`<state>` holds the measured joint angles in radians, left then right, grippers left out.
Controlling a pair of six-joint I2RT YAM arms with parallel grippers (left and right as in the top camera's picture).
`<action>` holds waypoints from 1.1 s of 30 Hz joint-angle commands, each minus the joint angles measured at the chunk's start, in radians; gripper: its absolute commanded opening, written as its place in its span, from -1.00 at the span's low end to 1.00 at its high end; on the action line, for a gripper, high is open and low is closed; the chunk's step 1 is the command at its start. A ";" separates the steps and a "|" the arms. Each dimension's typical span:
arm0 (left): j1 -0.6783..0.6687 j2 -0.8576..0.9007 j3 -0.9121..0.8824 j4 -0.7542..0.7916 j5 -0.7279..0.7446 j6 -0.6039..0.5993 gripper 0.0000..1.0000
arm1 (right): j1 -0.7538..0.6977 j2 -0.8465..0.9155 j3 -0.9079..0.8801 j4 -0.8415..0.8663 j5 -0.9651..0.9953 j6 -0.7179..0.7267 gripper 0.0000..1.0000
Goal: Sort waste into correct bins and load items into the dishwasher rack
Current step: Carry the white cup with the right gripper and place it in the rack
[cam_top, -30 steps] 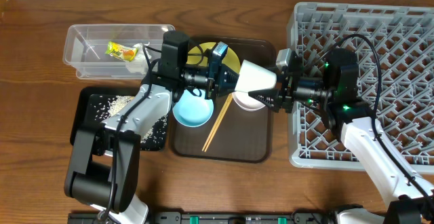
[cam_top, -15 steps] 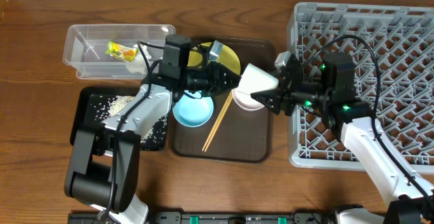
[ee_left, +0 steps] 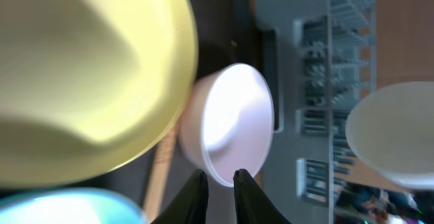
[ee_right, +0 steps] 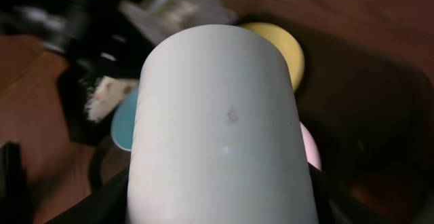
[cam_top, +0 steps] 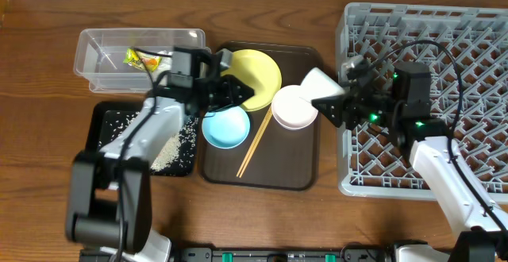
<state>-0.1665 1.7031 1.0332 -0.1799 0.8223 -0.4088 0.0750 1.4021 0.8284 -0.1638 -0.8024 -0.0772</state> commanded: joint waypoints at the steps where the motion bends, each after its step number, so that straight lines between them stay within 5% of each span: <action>1: 0.018 -0.106 0.013 -0.075 -0.145 0.124 -0.66 | -0.022 -0.057 0.048 -0.055 0.115 0.024 -0.50; 4: 0.019 -0.168 0.013 -0.185 -0.282 0.154 -0.39 | -0.035 -0.098 0.086 -0.156 0.210 0.024 -0.55; 13: 0.019 -0.294 0.013 -0.389 -0.614 0.154 -0.38 | -0.100 -0.143 0.304 -0.576 0.482 0.024 -0.97; 22: 0.019 -0.314 0.012 -0.403 -0.633 0.153 -0.28 | -0.231 -0.139 0.455 -0.855 0.741 0.071 -0.98; 33: 0.019 -0.312 0.012 -0.409 -0.632 0.153 -0.16 | -0.484 -0.007 0.490 -1.005 0.779 0.111 -0.98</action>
<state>-0.1486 1.3998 1.0340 -0.5816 0.2028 -0.2615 -0.3645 1.3407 1.3067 -1.1667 -0.0513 0.0078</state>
